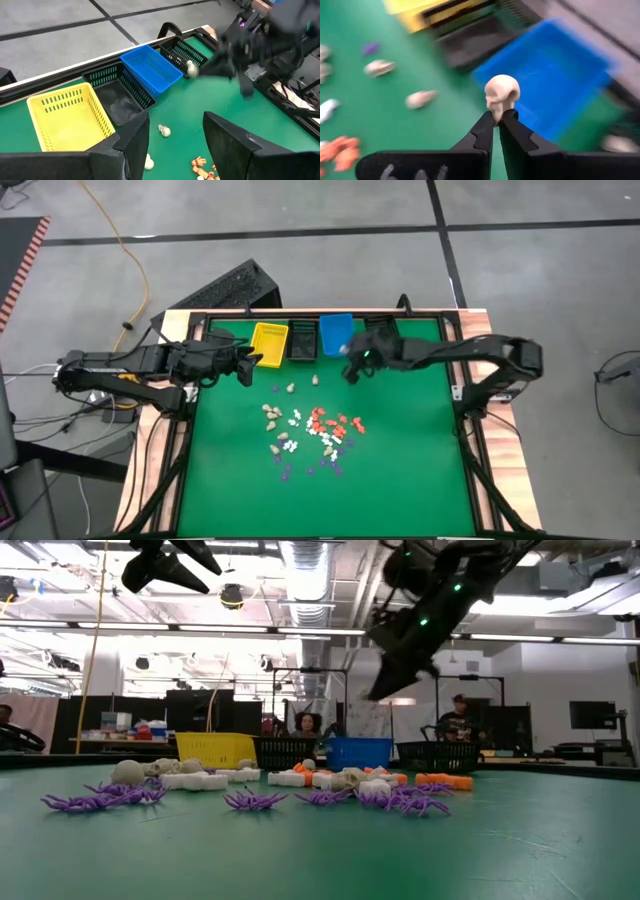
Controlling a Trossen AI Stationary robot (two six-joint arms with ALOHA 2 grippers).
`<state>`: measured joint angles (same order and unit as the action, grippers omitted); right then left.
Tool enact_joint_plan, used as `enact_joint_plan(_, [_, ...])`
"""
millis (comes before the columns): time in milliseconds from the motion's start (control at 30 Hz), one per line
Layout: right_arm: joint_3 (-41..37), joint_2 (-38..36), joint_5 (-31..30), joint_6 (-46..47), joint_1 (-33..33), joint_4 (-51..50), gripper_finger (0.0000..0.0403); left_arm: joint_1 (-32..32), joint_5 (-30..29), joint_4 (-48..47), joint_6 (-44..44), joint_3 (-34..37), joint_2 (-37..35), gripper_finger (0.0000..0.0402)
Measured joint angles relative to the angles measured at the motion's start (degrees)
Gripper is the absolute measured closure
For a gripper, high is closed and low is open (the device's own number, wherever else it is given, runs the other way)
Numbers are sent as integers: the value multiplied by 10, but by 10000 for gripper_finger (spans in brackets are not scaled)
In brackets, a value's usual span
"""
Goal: Sort Halloween decoration
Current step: Put the white skull toy into the right black basket
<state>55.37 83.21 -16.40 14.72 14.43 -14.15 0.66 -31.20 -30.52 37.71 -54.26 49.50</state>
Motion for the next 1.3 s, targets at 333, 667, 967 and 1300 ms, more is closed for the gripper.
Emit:
enact_joint_plan(333, [0,-51,-17,-2,150,-144,350,0,1,0,9,0,0,226])
enact_joint_plan(667, [0,29,5,2,205,-182,322,0,0,0,20,0,0,226])
enact_joint_plan(967, [0,9,32,-1,213,-180,228,0,0,0,24,0,0,226])
enact_joint_plan(1300, [0,-30,169,-17,120,-32,206,0,-1,0,24,0,0,226])
